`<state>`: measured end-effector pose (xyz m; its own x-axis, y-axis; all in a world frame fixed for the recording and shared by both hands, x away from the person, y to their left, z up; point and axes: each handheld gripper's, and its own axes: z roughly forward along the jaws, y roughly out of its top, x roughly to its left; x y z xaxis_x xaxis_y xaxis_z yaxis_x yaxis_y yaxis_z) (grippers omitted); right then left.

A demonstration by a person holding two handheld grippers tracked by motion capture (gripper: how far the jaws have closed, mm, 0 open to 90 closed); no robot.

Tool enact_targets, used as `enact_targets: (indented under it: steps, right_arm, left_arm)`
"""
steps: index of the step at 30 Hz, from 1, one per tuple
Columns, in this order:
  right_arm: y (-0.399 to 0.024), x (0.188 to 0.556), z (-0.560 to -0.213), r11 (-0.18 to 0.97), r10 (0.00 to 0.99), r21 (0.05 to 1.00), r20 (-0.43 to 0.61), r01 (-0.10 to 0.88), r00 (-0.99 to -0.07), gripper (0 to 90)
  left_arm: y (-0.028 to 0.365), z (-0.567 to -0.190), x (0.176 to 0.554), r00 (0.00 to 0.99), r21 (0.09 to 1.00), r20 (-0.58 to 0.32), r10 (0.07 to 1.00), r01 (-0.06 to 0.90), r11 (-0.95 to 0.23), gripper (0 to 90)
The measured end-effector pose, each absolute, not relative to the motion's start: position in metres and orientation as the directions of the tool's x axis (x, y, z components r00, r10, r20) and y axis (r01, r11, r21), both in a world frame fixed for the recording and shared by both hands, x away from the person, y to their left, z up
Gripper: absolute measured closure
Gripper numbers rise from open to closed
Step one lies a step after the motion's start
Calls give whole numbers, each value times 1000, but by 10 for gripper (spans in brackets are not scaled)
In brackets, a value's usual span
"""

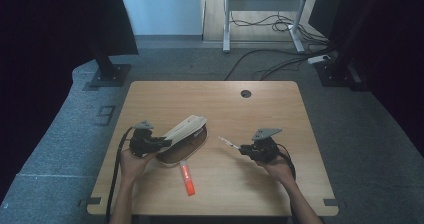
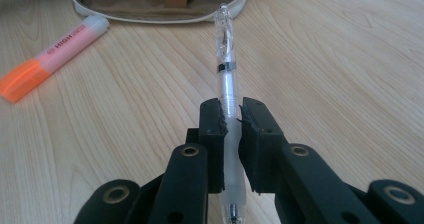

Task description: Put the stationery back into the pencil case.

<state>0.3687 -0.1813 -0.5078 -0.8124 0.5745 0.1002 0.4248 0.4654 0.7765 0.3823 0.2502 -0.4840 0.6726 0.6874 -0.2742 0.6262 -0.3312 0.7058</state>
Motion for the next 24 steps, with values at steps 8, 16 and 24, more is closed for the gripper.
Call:
enact_targets:
  steps: [8,16,24]
  right_arm:
    - [-166,375,-506,474,556,778,99,413,-825,786]
    - [-149,381,-505,490,540,772,95,404,-837,786]
    - [-131,387,-505,513,517,765,85,388,-852,786]
  left_arm:
    - [251,-484,382,672,709,-273,688,624,-329,756]
    - [251,-483,382,672,710,-273,688,624,-327,756]
    - [251,-483,382,673,709,-276,686,625,-327,755]
